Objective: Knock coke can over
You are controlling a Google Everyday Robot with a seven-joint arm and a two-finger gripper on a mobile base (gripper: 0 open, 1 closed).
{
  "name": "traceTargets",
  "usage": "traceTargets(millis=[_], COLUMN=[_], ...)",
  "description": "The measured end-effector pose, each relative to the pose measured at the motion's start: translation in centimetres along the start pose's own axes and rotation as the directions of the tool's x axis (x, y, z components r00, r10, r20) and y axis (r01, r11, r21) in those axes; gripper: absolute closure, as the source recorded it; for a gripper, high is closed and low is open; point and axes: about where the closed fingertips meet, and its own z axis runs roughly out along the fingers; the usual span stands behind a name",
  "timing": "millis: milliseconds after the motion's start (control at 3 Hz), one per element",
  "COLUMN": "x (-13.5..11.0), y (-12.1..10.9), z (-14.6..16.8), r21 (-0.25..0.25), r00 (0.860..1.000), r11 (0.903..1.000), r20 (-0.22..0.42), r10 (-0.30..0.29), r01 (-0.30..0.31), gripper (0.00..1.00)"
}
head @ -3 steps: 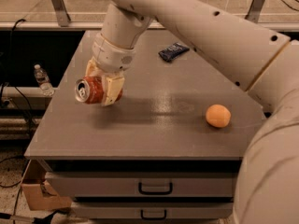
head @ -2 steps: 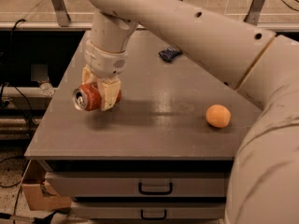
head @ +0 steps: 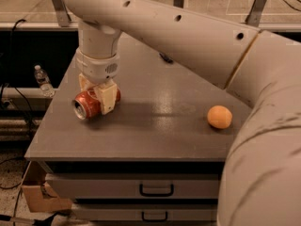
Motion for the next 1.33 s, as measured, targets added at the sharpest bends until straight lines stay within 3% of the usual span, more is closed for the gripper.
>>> traceTargets(millis=[333,667,1333], x=[0.14,0.12,0.06], y=[-0.27,-0.4,-0.62], z=[0.33,0.47,0.73], r21=[-0.005,-0.002,0.003], r00=[1.0,1.0,1.0], r11=[1.0,1.0,1.0], r20=[-0.031,-0.031,-0.03], r10=[0.002,0.002,0.0], r01=[-0.002,-0.002,0.0], gripper=[1.0,0.82,0.36])
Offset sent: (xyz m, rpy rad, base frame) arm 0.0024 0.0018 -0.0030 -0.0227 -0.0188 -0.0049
